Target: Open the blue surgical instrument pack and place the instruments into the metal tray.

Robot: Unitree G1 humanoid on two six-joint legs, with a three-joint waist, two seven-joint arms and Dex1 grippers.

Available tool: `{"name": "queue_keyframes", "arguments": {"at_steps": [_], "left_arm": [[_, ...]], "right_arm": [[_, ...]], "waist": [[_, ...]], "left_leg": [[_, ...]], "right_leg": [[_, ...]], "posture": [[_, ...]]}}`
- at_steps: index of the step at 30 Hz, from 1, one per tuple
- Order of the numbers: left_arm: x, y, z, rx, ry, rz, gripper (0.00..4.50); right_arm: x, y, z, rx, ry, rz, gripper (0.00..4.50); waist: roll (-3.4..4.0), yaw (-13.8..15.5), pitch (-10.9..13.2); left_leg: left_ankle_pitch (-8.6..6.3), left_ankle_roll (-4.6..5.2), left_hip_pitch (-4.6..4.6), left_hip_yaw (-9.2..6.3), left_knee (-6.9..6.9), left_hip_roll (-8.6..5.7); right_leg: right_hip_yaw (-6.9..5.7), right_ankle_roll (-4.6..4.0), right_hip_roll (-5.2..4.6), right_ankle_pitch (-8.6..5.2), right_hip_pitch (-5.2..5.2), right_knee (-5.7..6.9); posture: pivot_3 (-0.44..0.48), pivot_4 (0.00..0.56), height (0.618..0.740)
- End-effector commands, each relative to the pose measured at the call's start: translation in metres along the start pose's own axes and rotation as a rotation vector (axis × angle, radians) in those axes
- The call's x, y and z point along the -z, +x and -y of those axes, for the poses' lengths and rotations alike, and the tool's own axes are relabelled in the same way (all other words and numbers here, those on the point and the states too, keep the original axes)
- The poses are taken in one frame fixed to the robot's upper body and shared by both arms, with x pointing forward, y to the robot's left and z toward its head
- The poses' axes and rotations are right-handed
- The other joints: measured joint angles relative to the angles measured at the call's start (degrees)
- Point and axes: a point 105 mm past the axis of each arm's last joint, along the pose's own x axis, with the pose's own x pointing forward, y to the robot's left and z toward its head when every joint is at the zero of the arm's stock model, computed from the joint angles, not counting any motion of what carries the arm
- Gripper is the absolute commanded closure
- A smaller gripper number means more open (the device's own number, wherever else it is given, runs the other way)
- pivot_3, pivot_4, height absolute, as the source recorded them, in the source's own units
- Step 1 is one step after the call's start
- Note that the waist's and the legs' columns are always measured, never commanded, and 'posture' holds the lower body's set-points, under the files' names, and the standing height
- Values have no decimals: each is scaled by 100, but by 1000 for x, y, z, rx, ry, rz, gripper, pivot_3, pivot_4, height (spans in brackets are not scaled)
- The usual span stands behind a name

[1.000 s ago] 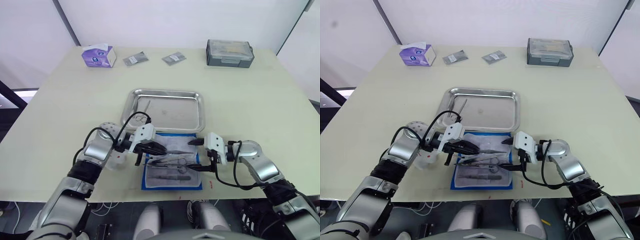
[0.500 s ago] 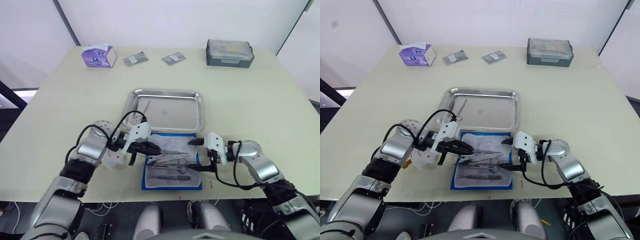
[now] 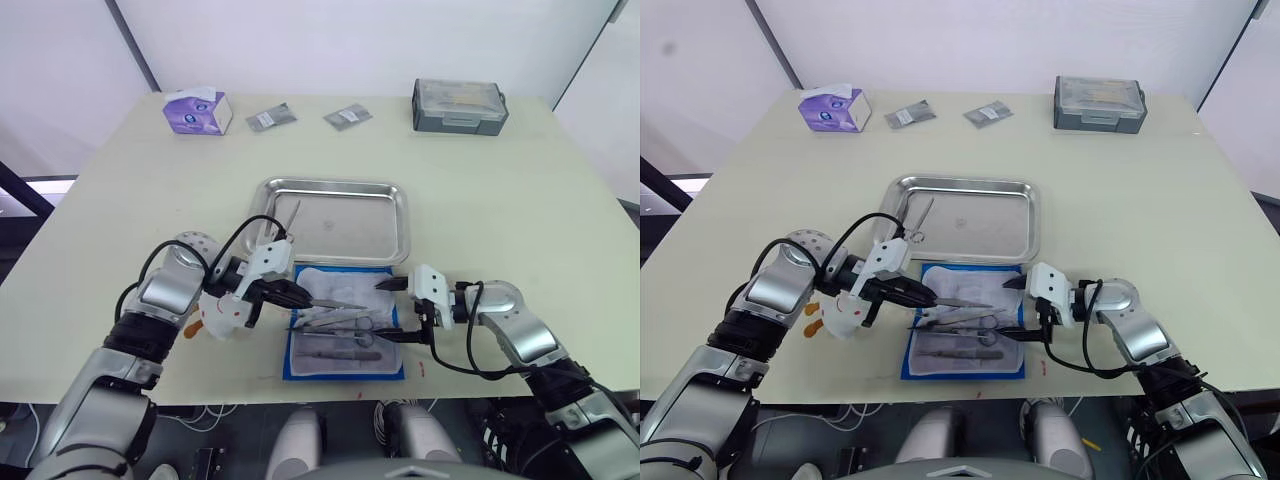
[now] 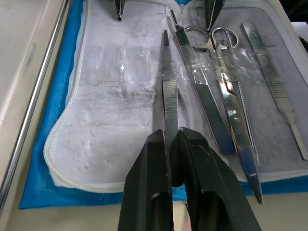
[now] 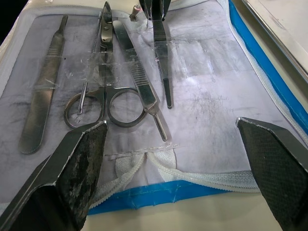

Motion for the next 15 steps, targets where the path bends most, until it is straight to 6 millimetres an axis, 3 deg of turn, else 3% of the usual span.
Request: {"name": "queue_keyframes", "arguments": {"at_steps": [1, 15], "left_arm": [[-16, -11, 0, 9, 49, 1, 4445], [-24, -28, 0, -11, 24, -21, 4445]], "right_arm": [[73, 2, -33, -63, 237, -232, 0], [72, 3, -32, -66, 236, -232, 0]], "waist": [[0, -2, 1], [4, -4, 6]], "left_leg": [[0, 0, 0, 0, 0, 0], [0, 0, 0, 2, 0, 1]], "right_leg": [[0, 0, 0, 0, 0, 0], [0, 6, 2, -4, -1, 0]], "posture": [[0, 150, 734], [0, 150, 734]]}}
